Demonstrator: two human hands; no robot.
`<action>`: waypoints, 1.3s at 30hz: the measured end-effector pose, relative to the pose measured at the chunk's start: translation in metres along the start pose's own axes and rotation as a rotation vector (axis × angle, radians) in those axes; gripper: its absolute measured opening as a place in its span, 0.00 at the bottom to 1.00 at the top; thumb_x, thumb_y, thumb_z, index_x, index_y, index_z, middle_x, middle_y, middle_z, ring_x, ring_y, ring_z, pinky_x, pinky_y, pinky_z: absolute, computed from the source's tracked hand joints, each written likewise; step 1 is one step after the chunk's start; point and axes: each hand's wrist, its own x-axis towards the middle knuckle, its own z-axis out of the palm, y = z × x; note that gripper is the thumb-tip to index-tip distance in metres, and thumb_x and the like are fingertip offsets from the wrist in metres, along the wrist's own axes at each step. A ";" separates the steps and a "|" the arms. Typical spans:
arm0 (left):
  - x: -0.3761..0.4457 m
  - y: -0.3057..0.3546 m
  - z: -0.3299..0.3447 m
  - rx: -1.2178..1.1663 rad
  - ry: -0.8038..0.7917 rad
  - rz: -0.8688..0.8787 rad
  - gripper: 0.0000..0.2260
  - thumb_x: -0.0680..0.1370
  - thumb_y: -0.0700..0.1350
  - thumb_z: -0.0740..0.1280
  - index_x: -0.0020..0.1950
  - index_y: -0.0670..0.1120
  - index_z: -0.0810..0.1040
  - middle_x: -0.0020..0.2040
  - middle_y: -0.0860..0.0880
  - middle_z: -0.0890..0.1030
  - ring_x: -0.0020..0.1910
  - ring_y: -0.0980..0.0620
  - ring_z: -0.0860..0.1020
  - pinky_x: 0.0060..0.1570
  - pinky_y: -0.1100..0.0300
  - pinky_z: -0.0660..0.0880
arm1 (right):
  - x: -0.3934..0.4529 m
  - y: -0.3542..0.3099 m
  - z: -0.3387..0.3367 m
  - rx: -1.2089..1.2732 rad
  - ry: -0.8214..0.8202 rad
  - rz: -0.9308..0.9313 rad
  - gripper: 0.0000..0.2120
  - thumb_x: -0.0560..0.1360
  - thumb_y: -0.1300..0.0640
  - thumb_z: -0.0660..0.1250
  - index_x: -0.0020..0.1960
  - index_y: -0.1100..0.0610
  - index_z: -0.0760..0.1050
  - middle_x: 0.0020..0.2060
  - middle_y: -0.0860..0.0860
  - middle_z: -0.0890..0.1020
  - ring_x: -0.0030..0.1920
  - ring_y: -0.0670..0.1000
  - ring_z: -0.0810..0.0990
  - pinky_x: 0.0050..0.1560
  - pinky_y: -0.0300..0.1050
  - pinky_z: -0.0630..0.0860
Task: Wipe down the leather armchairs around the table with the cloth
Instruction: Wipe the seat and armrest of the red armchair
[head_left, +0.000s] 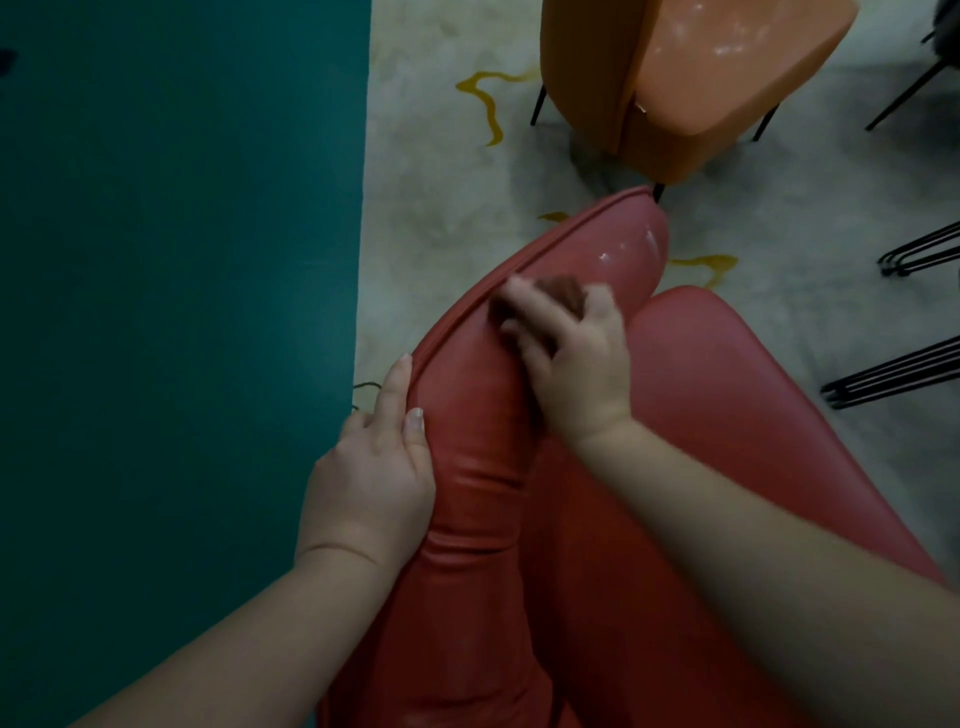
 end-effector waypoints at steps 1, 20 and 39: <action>-0.001 0.000 0.000 -0.004 0.000 -0.003 0.24 0.79 0.56 0.49 0.76 0.62 0.54 0.55 0.42 0.77 0.46 0.37 0.77 0.45 0.50 0.71 | 0.014 0.005 0.000 0.001 0.050 0.086 0.16 0.76 0.48 0.67 0.64 0.44 0.77 0.53 0.59 0.73 0.53 0.61 0.75 0.57 0.49 0.73; 0.004 -0.001 0.000 0.040 -0.001 0.007 0.23 0.80 0.55 0.49 0.76 0.62 0.53 0.55 0.42 0.77 0.46 0.38 0.77 0.45 0.51 0.69 | -0.038 -0.025 0.008 0.123 0.096 0.276 0.17 0.75 0.43 0.66 0.63 0.39 0.77 0.51 0.52 0.73 0.51 0.55 0.76 0.54 0.49 0.76; 0.086 0.043 -0.004 0.008 -0.282 0.293 0.24 0.82 0.55 0.49 0.78 0.56 0.51 0.68 0.42 0.70 0.64 0.41 0.71 0.62 0.50 0.67 | -0.003 -0.003 0.020 0.412 0.400 0.720 0.16 0.78 0.44 0.63 0.66 0.37 0.73 0.53 0.44 0.68 0.51 0.38 0.71 0.49 0.18 0.61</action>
